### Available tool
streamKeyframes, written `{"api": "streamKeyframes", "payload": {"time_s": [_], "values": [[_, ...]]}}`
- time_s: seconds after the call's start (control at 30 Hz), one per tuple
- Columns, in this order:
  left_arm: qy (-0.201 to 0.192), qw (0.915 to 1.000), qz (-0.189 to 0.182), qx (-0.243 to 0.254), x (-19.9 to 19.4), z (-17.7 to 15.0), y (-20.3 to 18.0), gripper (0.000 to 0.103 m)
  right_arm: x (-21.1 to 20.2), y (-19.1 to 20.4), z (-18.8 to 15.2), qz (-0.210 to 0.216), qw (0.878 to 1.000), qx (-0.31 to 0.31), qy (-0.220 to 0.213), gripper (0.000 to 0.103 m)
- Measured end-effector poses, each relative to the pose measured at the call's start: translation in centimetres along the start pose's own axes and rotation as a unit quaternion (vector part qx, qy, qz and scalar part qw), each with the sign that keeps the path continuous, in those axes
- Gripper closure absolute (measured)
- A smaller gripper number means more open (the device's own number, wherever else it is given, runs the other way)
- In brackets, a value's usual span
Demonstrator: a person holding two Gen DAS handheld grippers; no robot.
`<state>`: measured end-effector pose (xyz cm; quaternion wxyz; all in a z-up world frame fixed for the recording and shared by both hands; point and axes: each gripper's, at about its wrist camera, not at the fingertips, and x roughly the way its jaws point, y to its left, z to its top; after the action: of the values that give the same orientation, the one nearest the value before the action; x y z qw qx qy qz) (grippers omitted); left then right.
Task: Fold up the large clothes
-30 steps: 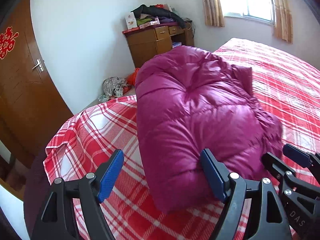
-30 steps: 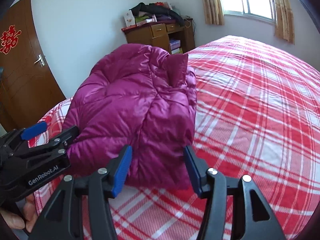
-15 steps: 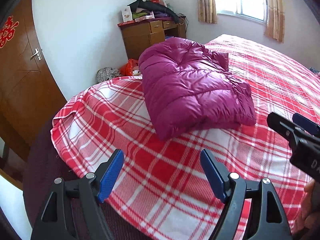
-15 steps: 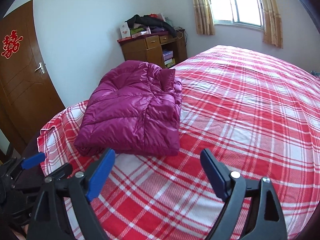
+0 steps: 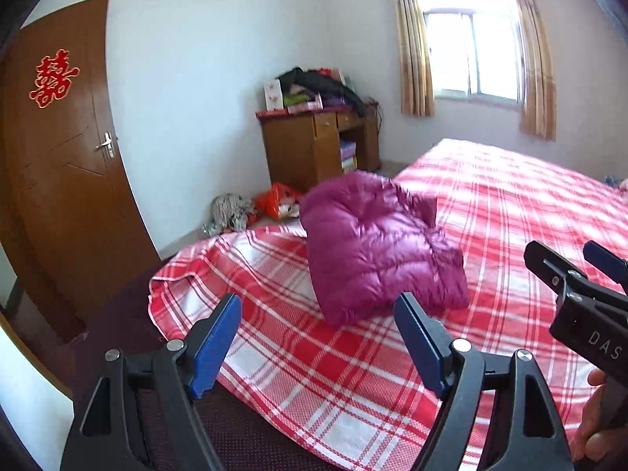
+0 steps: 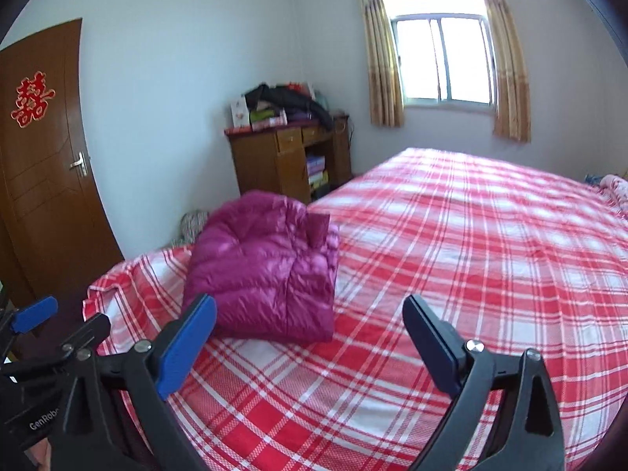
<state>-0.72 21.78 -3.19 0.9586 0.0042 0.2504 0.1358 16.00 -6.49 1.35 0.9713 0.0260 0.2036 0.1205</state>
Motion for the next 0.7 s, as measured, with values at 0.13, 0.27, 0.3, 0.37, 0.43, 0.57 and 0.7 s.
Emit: {"api": "streamKeyframes", "payload": {"time_s": [0.13, 0.27, 0.3, 0.37, 0.43, 0.57, 0.7], "values": [[-0.043, 0.9989, 0.016, -0.003, -2.0, 1.0, 0.6, 0.02, -2.3, 0.1, 1.2, -0.001, 0.999, 0.0, -0.045, 0.0], [-0.079, 0.9963, 0.032, -0.005, -3.6, 1.5, 1.1, 0.015, -3.9, 0.1, 1.7, -0.003, 0.996, 0.004, -0.086, 0.0], [-0.086, 0.9957, 0.033, -0.007, -3.8, 1.6, 1.2, 0.015, -4.2, 0.0, 1.8, -0.003, 0.996, 0.004, -0.093, 0.0], [-0.091, 0.9952, 0.036, -0.007, -4.1, 1.7, 1.3, 0.014, -4.5, -0.1, 1.8, -0.007, 0.994, 0.006, -0.106, 0.0], [-0.092, 0.9951, 0.038, -0.004, -4.2, 1.8, 1.3, 0.014, -4.6, -0.3, 1.8, -0.01, 0.994, 0.007, -0.11, 0.0], [-0.098, 0.9946, 0.034, -0.01, -4.5, 1.8, 1.4, 0.014, -4.3, -0.4, 1.7, -0.009, 0.994, 0.009, -0.105, 0.0], [-0.1, 0.9943, 0.036, -0.007, -5.0, 1.7, 1.3, 0.014, -4.0, -0.4, 1.4, -0.008, 0.995, 0.01, -0.094, 0.0]]}}
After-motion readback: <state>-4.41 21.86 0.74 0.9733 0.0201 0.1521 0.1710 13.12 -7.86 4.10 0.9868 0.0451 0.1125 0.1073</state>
